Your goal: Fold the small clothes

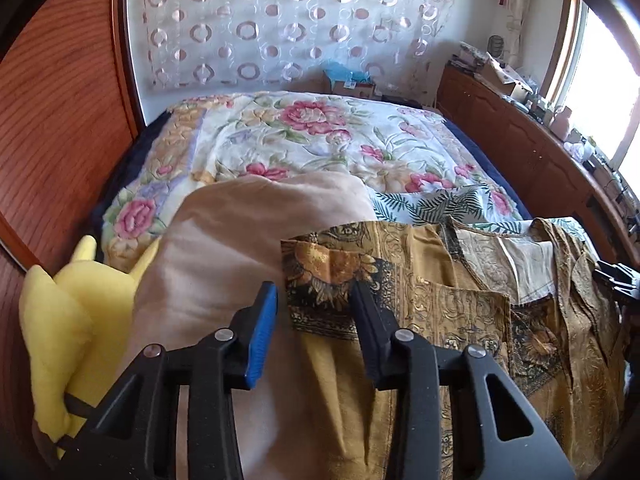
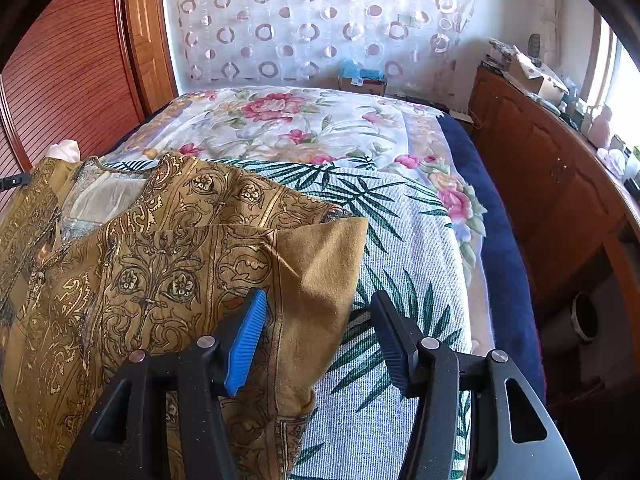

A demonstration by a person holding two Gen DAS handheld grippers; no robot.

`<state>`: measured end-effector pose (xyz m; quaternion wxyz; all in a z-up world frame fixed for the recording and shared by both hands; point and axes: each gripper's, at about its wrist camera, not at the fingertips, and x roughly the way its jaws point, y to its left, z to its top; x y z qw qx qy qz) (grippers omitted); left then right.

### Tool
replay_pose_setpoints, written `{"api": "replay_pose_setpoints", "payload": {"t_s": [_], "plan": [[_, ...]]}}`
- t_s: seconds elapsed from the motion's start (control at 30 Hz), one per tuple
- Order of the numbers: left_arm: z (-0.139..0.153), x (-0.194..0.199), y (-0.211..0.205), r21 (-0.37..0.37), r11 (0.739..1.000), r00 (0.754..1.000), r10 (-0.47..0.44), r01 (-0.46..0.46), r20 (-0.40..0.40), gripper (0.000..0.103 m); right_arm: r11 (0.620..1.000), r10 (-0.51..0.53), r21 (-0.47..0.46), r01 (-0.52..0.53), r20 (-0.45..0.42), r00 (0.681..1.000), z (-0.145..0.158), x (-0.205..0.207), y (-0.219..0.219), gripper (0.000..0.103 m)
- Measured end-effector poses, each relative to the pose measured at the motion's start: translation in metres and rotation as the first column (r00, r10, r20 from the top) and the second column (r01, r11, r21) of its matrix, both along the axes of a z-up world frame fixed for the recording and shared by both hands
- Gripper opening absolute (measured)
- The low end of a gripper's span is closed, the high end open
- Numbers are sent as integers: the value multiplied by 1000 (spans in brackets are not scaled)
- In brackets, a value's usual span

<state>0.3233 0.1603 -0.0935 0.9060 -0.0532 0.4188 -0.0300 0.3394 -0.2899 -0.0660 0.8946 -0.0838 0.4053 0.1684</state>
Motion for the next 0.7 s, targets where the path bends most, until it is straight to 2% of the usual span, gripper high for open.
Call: {"api": "replay_pose_setpoints", "payload": {"t_s": [0.3, 0.33, 0.37, 0.43, 0.7], "plan": [[0, 2, -11, 2, 999, 999, -34, 34, -11, 38, 1000, 0, 4, 0, -2, 1000, 0, 0, -1, 58], [0, 3, -12, -6, 999, 999, -50, 49, -17, 34, 1000, 0, 4, 0, -2, 1000, 0, 0, -1, 58], [2, 3, -14, -5, 998, 998, -68, 68, -17, 18, 1000, 0, 5, 0, -2, 1000, 0, 0, -1, 58], [8, 0, -21, 34, 996, 997, -81, 81, 9, 8, 1000, 0, 4, 0, -2, 1000, 0, 0, -1, 58], [30, -23, -46, 25, 988, 983, -155, 153, 94, 3, 1000, 0, 1, 0, 1, 1000, 0, 0, -2, 58]]}}
